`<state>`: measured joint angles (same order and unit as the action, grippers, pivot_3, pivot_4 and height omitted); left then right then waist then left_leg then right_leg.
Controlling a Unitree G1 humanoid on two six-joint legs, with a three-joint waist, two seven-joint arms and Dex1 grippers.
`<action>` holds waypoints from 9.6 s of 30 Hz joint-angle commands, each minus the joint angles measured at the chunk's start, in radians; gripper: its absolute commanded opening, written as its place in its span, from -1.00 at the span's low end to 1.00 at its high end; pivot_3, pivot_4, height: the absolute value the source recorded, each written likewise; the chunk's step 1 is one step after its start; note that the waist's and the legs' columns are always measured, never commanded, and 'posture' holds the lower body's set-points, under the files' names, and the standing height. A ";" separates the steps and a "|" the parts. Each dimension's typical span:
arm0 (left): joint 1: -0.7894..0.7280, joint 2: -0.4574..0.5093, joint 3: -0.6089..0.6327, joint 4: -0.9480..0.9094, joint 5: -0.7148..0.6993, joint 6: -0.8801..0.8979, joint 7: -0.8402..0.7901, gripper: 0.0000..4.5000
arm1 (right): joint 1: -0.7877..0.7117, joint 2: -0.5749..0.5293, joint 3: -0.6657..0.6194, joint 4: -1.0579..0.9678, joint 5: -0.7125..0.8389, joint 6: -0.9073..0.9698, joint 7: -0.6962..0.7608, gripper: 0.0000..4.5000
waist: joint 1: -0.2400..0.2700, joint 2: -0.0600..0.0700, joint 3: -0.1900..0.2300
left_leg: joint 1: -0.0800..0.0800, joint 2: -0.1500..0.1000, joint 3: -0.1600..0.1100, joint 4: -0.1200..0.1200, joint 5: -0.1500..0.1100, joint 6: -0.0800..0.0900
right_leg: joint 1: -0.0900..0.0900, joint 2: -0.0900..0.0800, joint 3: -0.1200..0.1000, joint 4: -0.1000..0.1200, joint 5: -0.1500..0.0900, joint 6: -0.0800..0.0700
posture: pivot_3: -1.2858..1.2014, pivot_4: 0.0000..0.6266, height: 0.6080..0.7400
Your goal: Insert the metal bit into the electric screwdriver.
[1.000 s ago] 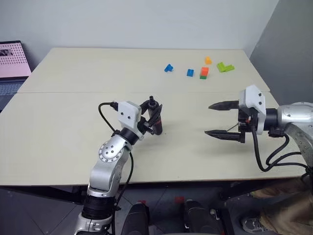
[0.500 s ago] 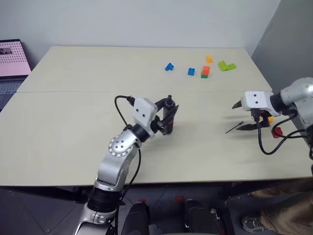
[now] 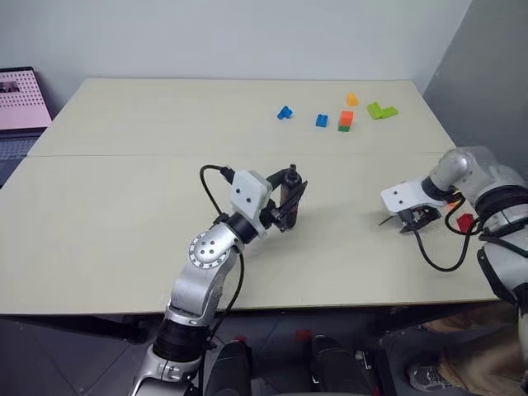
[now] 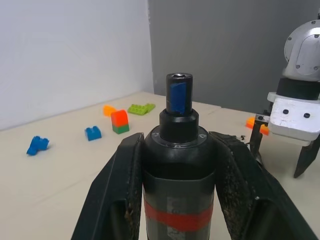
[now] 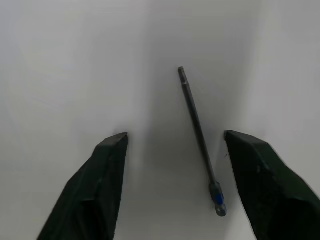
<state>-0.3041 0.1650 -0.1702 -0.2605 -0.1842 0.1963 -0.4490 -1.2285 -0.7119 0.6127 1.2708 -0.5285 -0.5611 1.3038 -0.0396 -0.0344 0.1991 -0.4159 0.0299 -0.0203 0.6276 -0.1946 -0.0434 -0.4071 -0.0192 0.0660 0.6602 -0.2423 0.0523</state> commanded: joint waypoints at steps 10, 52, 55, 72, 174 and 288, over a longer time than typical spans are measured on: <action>0.016 -0.016 -0.009 -0.074 0.018 -0.022 0.031 -0.27 | -0.029 0.019 -0.025 0.038 -0.043 -0.013 -0.025 -0.99 | -0.002 0.000 0.000 | 0.001 0.000 0.000 0.000 0.000 0.000 | 0.000 0.000 0.000 0.001 0.000 0.000 | 0.03 -0.52 1.00; -0.015 -0.121 0.002 0.094 0.233 -0.117 0.335 -0.27 | 0.444 0.379 -0.725 -1.545 1.113 1.245 -0.598 -1.00 | 0.004 0.001 -0.001 | 0.000 0.000 -0.003 0.001 0.000 0.000 | 0.001 0.001 -0.002 0.002 -0.001 0.004 | 0.03 -0.52 1.00; -0.017 -0.129 -0.002 0.101 0.245 -0.124 0.350 -0.27 | 0.426 0.385 -0.707 -1.541 1.115 1.254 -0.621 -1.00 | 0.004 0.001 -0.001 | 0.000 0.000 -0.003 0.001 0.000 0.000 | 0.001 0.001 -0.002 0.002 -0.001 0.003 | 0.03 -0.52 1.00; -0.029 -0.175 0.006 0.107 0.304 -0.141 0.458 -0.27 | 0.314 0.456 -0.641 -1.586 1.083 1.364 -0.886 -1.00 | 0.002 0.001 -0.001 | -0.002 0.000 -0.003 0.000 0.000 0.000 | -0.001 0.001 -0.002 0.000 -0.001 0.004 | 0.03 -0.52 1.00; -0.014 -0.180 0.002 0.140 0.329 -0.124 0.491 -0.27 | 0.355 0.569 -0.545 -1.582 1.052 1.522 -0.962 -1.00 | -0.009 0.001 -0.001 | -0.002 0.001 -0.003 -0.015 0.000 0.000 | -0.001 0.001 -0.003 -0.014 -0.001 0.004 | 0.03 -0.52 1.00; 0.003 -0.168 -0.004 0.112 0.330 -0.120 0.483 -0.27 | 0.263 0.486 -0.467 -1.484 1.044 1.510 -0.785 -1.00 | -0.011 0.001 -0.003 | -0.002 0.001 -0.003 -0.015 0.000 0.000 | -0.001 0.001 -0.003 -0.013 -0.001 0.004 | 0.03 -0.52 1.00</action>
<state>-0.2958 -0.0043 -0.1898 -0.1479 0.1305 0.0629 0.0282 -0.9570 -0.2320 0.1028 -0.1829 0.4922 0.9277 0.4759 -0.0505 -0.0330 0.1964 -0.4176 0.0310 -0.0233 0.6129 -0.1945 -0.0429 -0.4083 -0.0182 0.0630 0.6473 -0.2431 0.0565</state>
